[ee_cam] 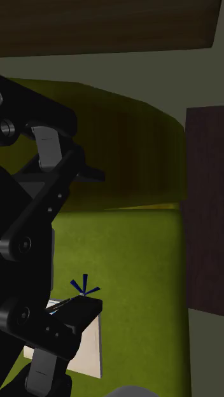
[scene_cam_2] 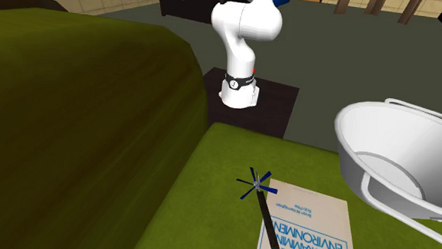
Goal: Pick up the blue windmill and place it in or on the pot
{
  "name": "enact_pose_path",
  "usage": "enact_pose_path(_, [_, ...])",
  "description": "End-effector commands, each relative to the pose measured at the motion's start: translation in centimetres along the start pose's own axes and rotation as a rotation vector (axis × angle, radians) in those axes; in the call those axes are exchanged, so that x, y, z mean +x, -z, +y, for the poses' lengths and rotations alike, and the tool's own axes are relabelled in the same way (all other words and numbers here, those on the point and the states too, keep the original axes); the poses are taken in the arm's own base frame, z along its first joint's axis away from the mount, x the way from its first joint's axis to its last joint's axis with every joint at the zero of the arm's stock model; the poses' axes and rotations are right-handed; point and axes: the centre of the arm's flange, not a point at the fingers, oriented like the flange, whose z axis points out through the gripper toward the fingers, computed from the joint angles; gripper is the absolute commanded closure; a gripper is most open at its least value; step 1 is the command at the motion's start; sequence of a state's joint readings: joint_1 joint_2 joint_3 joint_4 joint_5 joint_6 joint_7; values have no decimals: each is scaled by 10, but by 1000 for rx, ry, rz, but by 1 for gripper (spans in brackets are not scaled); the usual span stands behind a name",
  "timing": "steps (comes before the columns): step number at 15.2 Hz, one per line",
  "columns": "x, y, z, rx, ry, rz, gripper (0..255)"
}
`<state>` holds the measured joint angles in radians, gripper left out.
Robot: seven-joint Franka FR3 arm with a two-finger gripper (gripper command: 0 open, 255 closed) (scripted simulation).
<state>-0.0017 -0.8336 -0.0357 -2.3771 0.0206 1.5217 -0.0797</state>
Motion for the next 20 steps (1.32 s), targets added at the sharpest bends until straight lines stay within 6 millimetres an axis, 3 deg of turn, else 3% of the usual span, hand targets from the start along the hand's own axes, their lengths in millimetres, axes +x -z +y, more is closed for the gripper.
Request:
enact_pose_path(1, [0,0,0,0,0,0,0])
enact_pose_path(10, [98,-63,-46,9,130,-58,0])
enact_pose_path(20, [195,-139,-112,18,274,-122,0])
